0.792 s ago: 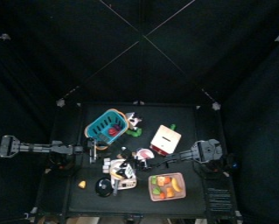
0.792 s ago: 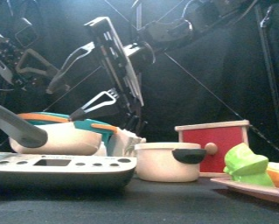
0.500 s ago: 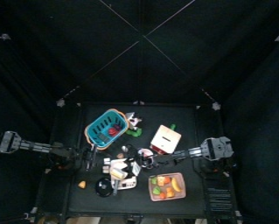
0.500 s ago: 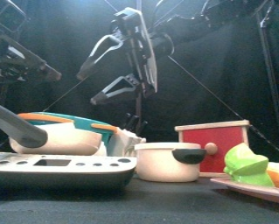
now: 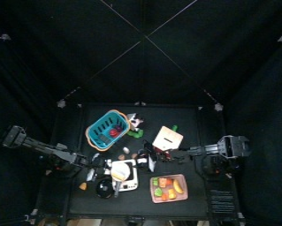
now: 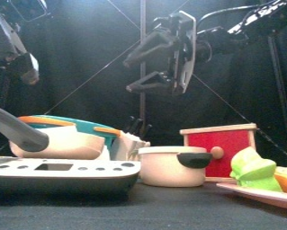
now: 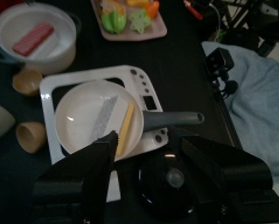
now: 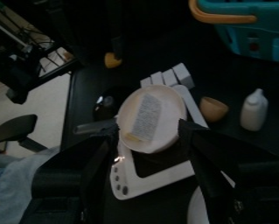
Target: Grab pot lid
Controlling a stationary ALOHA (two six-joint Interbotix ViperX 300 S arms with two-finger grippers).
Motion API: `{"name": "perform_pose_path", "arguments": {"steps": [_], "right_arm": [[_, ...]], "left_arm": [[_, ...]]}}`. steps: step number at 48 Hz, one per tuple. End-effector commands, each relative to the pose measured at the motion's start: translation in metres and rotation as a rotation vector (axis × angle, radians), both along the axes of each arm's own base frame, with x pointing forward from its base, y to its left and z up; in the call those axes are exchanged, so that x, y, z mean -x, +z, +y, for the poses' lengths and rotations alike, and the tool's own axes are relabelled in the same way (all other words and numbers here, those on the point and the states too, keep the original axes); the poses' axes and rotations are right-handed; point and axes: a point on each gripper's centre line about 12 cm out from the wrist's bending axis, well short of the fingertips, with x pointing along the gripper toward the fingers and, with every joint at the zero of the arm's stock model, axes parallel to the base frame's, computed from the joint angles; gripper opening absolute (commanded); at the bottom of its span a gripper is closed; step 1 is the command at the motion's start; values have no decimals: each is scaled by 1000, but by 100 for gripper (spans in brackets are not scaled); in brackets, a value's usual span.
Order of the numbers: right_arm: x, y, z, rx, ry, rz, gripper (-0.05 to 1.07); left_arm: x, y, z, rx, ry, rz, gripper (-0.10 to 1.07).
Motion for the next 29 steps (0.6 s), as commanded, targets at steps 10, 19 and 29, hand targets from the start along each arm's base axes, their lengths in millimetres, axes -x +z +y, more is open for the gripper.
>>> {"name": "perform_pose_path", "arguments": {"steps": [10, 19, 29], "right_arm": [[23, 24, -21, 63, -24, -59, 90], [32, 23, -17, 74, -11, -56, 90], [35, 19, -17, 68, -12, -44, 90]], "left_arm": [[-17, -21, -21, 50, 1, 249, 86], [-16, -34, -53, 65, -72, 395, 86], [-12, -46, -79, 32, -133, 537, 86]]}}
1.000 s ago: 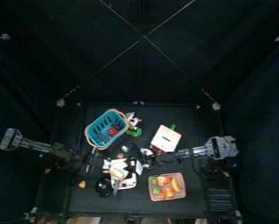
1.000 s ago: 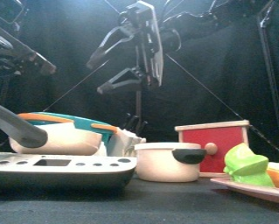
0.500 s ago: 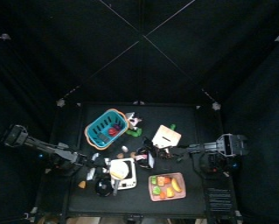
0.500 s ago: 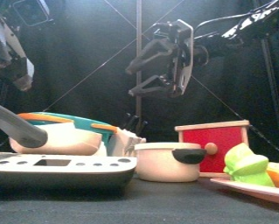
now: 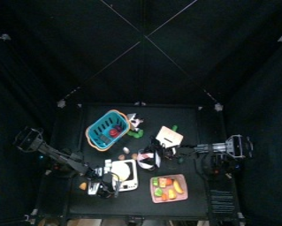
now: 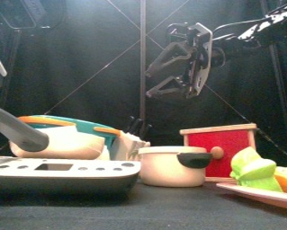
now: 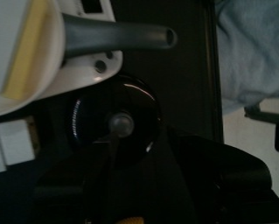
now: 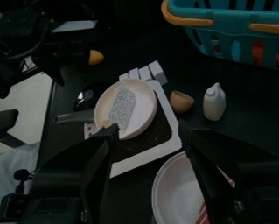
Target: Grab pot lid
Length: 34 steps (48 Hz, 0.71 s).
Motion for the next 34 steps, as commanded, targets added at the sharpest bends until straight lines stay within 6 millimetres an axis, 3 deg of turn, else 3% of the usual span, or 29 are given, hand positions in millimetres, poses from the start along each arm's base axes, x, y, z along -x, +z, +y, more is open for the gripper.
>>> {"name": "perform_pose_path", "arguments": {"steps": [1, 11, 22, 34], "right_arm": [[2, 15, 0, 4, 2, -44, 90], [3, 12, 1, 4, 3, -36, 90], [2, 10, 1, 2, 2, -30, 90], [1, 10, 0, 1, 1, -30, 90]], "left_arm": [[-5, -2, -10, -12, -18, 38, 86], [-12, -24, -7, -169, -80, 123, 86], [-18, -24, -5, -264, -72, 91, 86], [-17, -22, -22, -244, -28, 72, 85]]}}
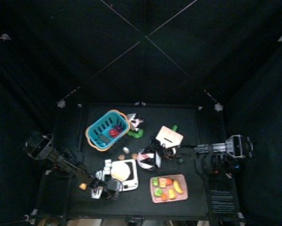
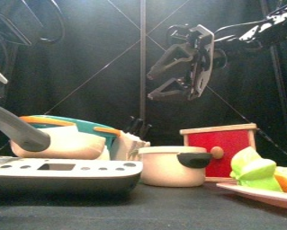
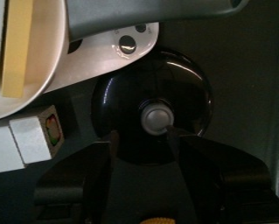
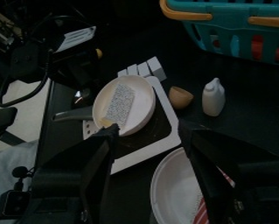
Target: Grab pot lid
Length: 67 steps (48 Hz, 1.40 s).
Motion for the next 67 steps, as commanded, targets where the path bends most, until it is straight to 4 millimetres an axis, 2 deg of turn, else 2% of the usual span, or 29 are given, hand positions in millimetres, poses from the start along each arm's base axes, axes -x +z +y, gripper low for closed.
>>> {"name": "perform_pose_path", "arguments": {"steps": [1, 15, 39, 57, 67], "right_arm": [[-1, 13, 0, 2, 1, -39, 90], [-3, 9, -1, 3, 2, -28, 90], [-5, 6, -3, 2, -4, -19, 90], [-4, 4, -3, 0, -8, -12, 90], [-4, 3, -3, -2, -8, -9, 90]], "left_arm": [[-6, 11, -10, 24, -6, -40, 85], [-11, 13, -17, 40, -7, -54, 85], [-15, -2, -21, 43, -1, -40, 84], [-13, -8, -20, 30, -1, -18, 61], [-9, -2, -21, 74, 39, -1, 59]]}}
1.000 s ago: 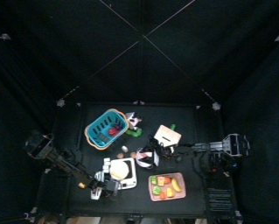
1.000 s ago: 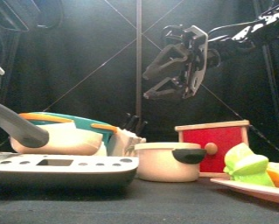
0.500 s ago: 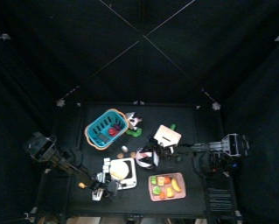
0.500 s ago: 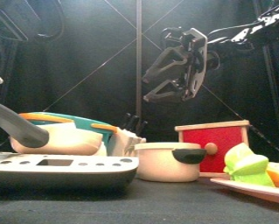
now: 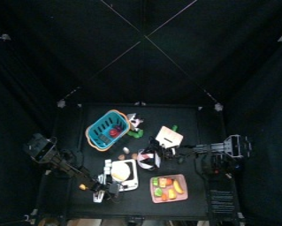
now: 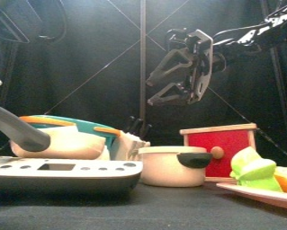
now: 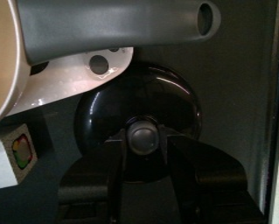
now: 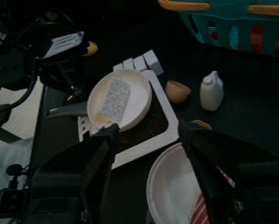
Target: Grab pot lid
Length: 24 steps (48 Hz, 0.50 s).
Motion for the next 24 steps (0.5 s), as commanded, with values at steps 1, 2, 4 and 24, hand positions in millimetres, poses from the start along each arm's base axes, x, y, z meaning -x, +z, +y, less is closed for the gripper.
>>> {"name": "perform_pose_path", "arguments": {"steps": [1, 2, 4, 24], "right_arm": [[-2, 11, -2, 0, -5, -32, 90], [-2, 11, -2, -1, -6, -32, 90], [-2, 11, -2, -1, -6, -32, 90], [-1, 11, -2, 0, -5, -32, 90]], "left_arm": [[-1, 10, -4, 41, 22, -11, 59], [-1, 11, -4, 48, 27, -12, 59], [0, 13, -4, 57, 33, -13, 59], [9, 29, 1, 66, 37, -16, 59]]}}
